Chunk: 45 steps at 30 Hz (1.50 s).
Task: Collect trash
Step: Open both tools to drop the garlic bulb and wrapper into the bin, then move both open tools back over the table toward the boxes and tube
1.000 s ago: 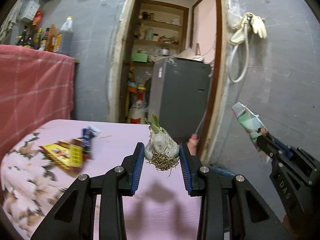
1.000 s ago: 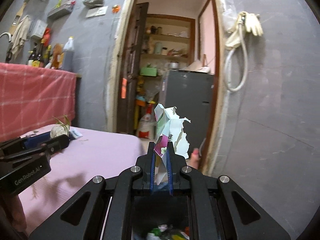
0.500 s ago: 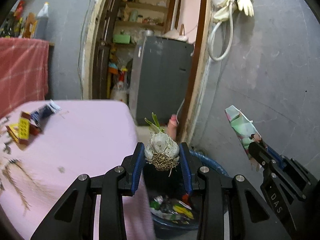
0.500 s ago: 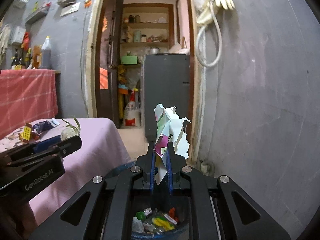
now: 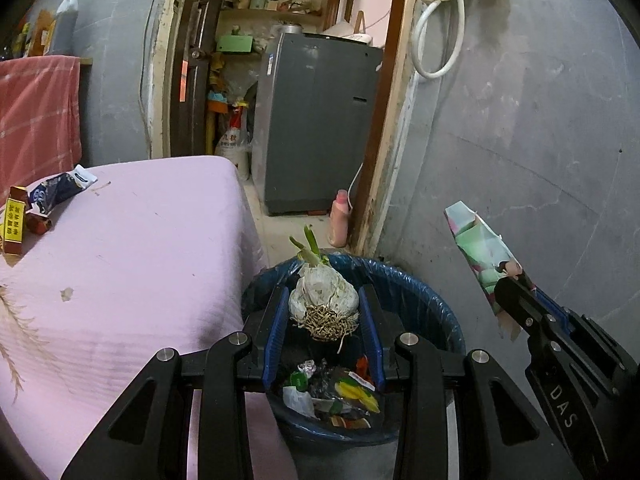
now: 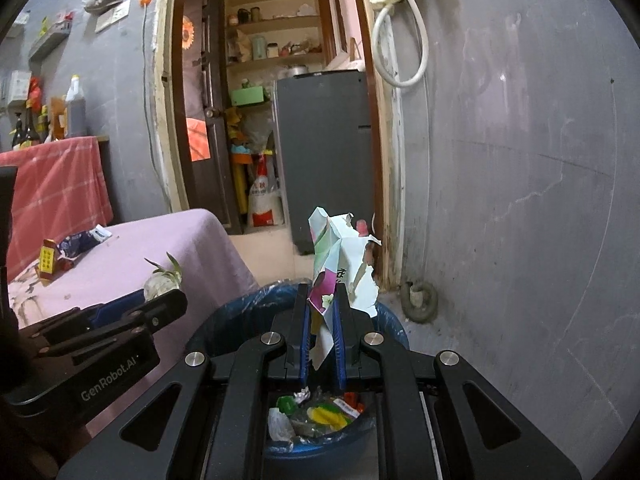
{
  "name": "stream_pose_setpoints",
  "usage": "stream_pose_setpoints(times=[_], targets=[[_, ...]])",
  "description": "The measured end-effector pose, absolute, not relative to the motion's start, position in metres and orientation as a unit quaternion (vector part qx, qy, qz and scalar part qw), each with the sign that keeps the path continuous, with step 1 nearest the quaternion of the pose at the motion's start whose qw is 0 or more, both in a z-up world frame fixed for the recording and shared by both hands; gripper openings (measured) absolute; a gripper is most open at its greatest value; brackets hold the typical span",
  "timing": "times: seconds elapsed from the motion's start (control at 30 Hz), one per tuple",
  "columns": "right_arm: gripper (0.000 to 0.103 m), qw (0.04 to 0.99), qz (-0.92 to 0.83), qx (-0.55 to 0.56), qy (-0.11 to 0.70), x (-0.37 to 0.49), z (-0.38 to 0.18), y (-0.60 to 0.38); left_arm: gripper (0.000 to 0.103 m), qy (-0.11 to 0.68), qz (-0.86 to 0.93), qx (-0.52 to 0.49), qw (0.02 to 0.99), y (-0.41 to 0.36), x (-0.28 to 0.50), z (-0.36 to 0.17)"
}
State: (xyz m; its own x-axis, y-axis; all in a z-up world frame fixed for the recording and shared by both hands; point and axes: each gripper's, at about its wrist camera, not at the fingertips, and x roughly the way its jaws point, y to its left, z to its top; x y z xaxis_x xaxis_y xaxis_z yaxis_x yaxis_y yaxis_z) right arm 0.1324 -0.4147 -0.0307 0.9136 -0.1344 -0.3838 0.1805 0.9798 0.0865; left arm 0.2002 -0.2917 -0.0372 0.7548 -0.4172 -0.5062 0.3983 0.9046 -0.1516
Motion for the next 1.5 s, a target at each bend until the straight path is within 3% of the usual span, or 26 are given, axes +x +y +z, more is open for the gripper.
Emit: stream_pose_setpoints(times=[0.9, 1.03, 1.13, 1.23, 1.3, 1.37, 1.5], targets=[[0.013, 0.971, -0.055, 0.095, 0.211, 0.135, -0.038, -0.436, 0.033, 0.277, -0.232, -0.031, 0.932, -0.281, 0.203, -0.03], [0.025, 0.973, -0.053, 0.098, 0.202, 0.132, -0.033, -0.437, 0.038, 0.265, -0.229, -0.04, 0.936, -0.273, 0.2, -0.02], [0.025, 0.976, -0.052, 0.095, 0.19, 0.13, -0.025, -0.435, 0.041, 0.251, -0.222, -0.043, 0.941, -0.264, 0.196, -0.01], [0.026, 0.979, -0.05, 0.091, 0.175, 0.127, -0.014, -0.431, 0.056, 0.234, -0.212, -0.051, 0.947, -0.252, 0.192, 0.0], [0.03, 0.981, -0.049, 0.089, 0.165, 0.126, -0.007, -0.428, 0.06, 0.22, -0.203, -0.058, 0.952, -0.242, 0.19, 0.007], [0.053, 0.983, -0.045, 0.09, 0.151, 0.124, 0.0, -0.424, 0.06, 0.211, -0.196, -0.06, 0.956, -0.232, 0.188, 0.014], [0.064, 0.987, -0.034, 0.092, 0.126, 0.123, 0.015, -0.414, 0.068, 0.195, -0.174, -0.061, 0.963, -0.211, 0.187, 0.026]])
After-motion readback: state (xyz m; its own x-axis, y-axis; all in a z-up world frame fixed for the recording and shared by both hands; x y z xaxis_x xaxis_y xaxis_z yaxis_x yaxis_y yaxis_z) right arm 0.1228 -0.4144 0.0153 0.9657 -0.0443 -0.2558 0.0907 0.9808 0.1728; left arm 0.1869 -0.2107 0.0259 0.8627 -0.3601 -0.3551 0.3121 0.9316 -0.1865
